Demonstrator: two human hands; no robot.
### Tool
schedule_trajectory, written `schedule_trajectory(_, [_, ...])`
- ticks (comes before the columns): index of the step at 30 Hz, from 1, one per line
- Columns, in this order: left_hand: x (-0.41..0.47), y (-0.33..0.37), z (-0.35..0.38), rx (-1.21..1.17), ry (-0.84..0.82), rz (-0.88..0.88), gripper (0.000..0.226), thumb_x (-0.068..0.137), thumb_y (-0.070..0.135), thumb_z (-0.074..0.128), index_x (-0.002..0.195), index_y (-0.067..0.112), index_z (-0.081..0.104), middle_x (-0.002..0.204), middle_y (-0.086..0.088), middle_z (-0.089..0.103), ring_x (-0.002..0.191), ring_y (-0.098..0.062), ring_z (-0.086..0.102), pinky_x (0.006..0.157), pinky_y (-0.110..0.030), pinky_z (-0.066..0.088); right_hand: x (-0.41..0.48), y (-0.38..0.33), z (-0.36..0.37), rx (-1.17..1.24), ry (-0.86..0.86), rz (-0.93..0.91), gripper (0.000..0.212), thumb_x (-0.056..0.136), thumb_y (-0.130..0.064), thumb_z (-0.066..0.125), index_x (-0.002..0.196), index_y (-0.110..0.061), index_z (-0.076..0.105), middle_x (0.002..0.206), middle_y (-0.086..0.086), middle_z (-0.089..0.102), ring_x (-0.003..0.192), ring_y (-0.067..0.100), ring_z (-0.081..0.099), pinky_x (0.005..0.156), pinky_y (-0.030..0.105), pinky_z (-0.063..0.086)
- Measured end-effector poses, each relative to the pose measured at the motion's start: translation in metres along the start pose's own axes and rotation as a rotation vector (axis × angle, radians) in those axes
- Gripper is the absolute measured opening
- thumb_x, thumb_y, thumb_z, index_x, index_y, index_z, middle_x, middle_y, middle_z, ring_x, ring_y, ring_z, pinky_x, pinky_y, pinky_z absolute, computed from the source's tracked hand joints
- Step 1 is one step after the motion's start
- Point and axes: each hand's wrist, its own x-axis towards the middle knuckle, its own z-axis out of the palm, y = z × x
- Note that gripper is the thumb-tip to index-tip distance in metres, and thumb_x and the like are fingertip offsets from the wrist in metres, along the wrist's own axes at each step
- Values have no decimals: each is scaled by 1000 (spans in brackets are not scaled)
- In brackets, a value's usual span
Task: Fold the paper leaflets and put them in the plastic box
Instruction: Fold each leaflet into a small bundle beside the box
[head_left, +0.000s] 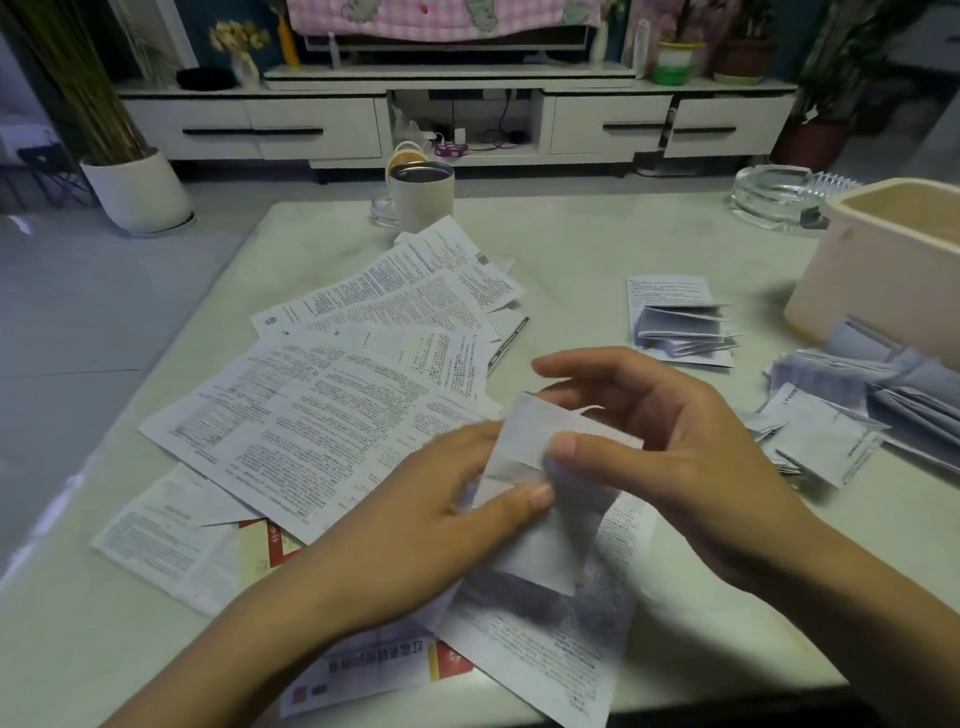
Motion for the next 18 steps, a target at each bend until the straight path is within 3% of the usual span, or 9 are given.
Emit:
schedule_trajectory(2, [0,1,4,-118,-16,-12,29,87,47,49,91,24,65,85,5,67,75,2,59,69,-18,45,1,2,0,-75,60,-36,36,67,-8,68,100,-24,67,91,-4,70,85,8,64,72,20,51])
schedule_trajectory(3, [0,2,6,-163,-16,-22,37,87,48,49,89,14,63,78,-4,66,71,-5,58,66,-26,47,2,3,-1,-167,108,-59,35,68,-12,69,100,-25,66,94,-6,70,87,6,63,74,17,50])
schedule_trajectory(5, [-1,8,10,-299,-16,-76,42,93,43,50,92,2,62,83,-19,67,71,-17,62,69,-38,53,4,3,-4,-319,179,-56,37,68,-19,74,103,-27,64,100,-10,68,91,2,61,76,13,46])
schedule_trajectory(7, [0,15,13,-479,-24,-169,31,92,31,49,98,4,63,85,-19,70,67,-22,67,64,-36,57,4,1,-7,-286,156,41,47,66,-21,82,108,-26,62,99,-8,69,92,2,62,75,13,47])
schedule_trajectory(10, [6,19,16,-653,10,-231,27,88,29,48,102,13,65,85,-12,73,66,-20,68,55,-30,58,4,-3,-6,-9,71,244,55,59,-19,74,112,-16,59,98,5,72,91,15,68,77,23,55])
schedule_trajectory(13, [11,19,16,-788,45,-305,32,93,27,42,103,6,64,84,-16,72,66,-23,67,49,-27,55,4,3,-5,33,91,332,27,68,-10,73,93,-8,62,92,11,70,81,22,65,73,32,50])
schedule_trajectory(15, [12,19,17,-819,56,-334,30,96,22,40,104,5,63,79,-17,71,62,-24,67,47,-27,54,6,6,-6,23,141,317,14,74,-4,71,80,-10,61,85,12,66,73,19,60,63,26,46])
schedule_trajectory(18, [14,17,17,-891,105,-397,27,96,8,36,100,-2,61,75,-20,70,56,-23,66,47,-26,55,9,8,-10,-70,196,162,21,77,10,64,75,-10,61,76,6,64,68,13,56,58,19,44])
